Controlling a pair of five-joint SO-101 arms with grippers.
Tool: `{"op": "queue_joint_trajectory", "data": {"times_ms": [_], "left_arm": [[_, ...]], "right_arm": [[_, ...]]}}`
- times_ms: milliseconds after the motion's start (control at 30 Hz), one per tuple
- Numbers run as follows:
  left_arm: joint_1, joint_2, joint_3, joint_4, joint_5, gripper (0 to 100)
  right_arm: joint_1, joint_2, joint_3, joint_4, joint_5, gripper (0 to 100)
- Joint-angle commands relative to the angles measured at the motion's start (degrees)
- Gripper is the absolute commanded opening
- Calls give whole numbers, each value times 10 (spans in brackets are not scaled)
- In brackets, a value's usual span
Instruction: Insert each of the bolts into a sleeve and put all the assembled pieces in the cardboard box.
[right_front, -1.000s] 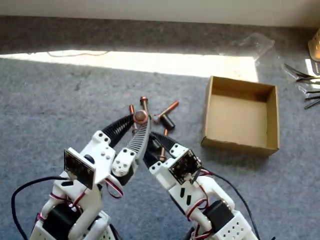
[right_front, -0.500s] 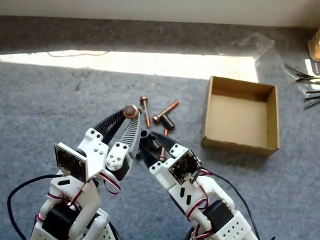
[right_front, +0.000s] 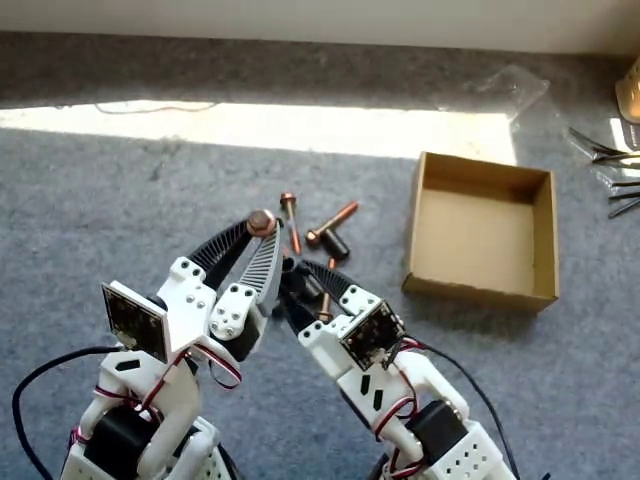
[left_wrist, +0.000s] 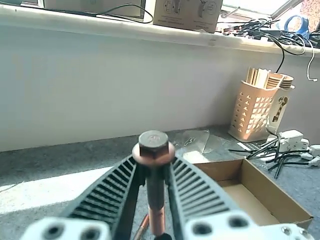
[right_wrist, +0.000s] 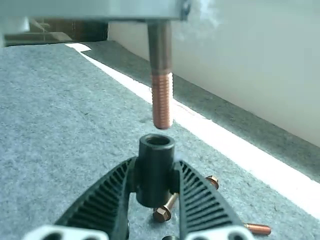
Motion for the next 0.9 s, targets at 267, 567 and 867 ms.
{"op": "queue_joint_trajectory", "data": {"times_ms": [267, 567, 867], "left_arm": [[-6, -7, -34, 0, 11, 8], [-5, -7, -35, 0, 11, 8], [2, -7, -38, 10, 9, 8]], "right_arm": [[0, -7, 83, -51, 4, 5], [0, -7, 83, -69, 4, 5], [0, -5, 83, -61, 5, 5]]}}
